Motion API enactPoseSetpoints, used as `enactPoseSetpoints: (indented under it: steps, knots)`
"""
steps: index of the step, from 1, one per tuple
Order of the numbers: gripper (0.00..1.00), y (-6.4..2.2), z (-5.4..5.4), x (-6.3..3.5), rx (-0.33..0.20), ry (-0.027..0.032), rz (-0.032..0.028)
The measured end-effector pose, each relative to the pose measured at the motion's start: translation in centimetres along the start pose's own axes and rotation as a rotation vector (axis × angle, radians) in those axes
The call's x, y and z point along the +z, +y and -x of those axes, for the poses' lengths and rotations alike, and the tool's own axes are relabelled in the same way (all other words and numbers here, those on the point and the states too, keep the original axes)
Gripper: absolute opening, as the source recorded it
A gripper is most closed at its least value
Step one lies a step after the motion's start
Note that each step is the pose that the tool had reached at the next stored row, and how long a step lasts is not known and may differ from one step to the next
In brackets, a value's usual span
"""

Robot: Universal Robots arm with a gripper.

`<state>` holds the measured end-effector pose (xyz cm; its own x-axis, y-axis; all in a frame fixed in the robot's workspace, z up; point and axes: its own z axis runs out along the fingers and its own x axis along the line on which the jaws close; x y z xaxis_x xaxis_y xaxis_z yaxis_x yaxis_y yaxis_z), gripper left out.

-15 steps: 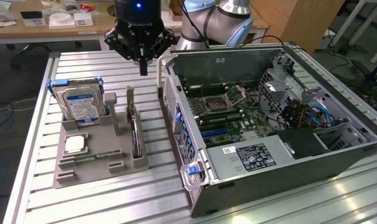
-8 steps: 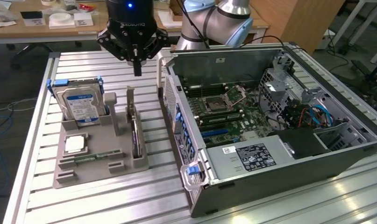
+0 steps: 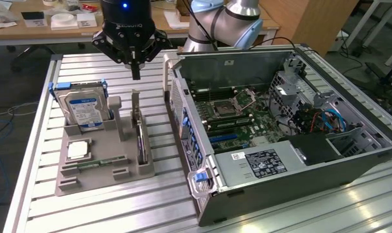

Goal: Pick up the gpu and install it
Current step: 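Reach for the gpu, then pick up the gpu and move the gpu toward the slot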

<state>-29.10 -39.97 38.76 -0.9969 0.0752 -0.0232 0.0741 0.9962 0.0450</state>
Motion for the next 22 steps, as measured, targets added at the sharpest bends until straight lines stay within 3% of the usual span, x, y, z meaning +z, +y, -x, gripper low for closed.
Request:
enactPoseSetpoints:
  steps: [12,22]
  knots:
    - [0.11,-0.13,-1.8,-0.05,0.0,0.0001,0.0]
    - [0.11,-0.14,-1.9,-0.05,0.0,0.0,0.0001]
